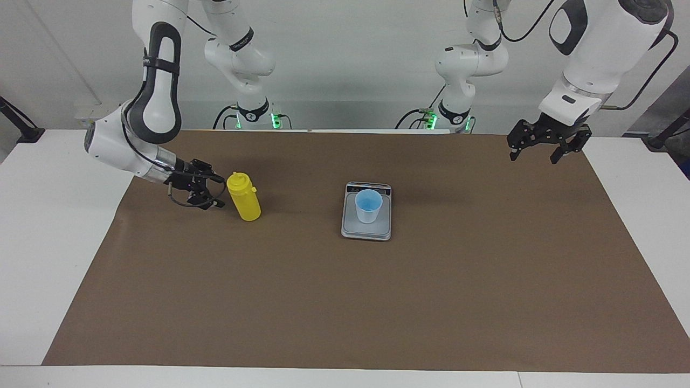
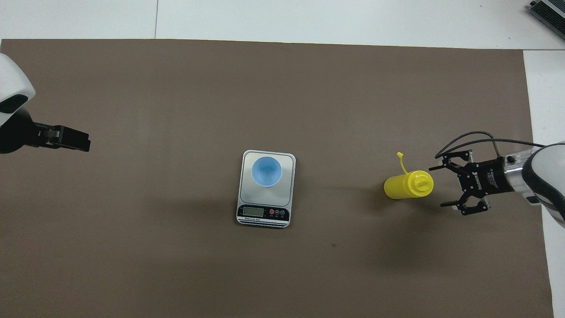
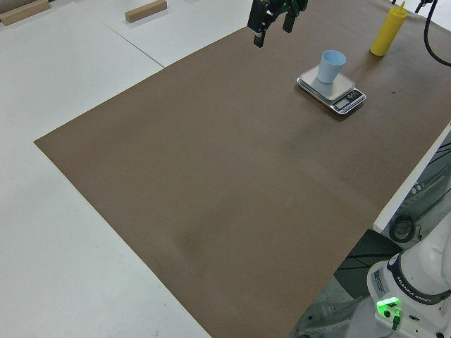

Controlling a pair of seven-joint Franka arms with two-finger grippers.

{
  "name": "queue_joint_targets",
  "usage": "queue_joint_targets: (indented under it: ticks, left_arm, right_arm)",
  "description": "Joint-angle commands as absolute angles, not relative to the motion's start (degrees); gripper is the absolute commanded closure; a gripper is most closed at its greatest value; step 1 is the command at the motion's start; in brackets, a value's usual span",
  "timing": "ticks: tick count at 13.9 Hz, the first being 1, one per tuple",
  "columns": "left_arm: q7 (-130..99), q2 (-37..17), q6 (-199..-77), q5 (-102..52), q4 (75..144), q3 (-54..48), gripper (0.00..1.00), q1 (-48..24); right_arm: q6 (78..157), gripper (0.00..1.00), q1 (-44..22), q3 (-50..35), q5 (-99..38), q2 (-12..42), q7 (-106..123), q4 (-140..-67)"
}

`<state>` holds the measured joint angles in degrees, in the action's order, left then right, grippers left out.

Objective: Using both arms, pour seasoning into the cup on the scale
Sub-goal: 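Release the yellow bottle and withdraw the right gripper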

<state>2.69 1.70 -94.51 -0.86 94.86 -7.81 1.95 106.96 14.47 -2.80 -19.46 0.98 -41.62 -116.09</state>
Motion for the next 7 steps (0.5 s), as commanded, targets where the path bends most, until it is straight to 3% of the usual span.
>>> queue_joint_targets:
  ticks: [1,3,7]
  left_arm:
    - [2.7,3.8,-95.8,-1.5,97.3,-7.4,0.00,1.6]
    - [2.7,3.8,-95.8,-1.5,97.3,-7.4,0.00,1.6]
    - [2.7,3.8,-95.8,-1.5,97.3,-7.4,0.00,1.6]
  right_arm:
    - [107.2,0.00,9.3,-3.7,-9.2,-2.7,-38.0,-115.6]
    - [106.8,0.00,3.9,-3.7,-2.0,-4.2,-31.0,-115.6]
    - [106.7,0.00,-2.8,-3.7,-1.6,-5.8,-24.7,-112.9]
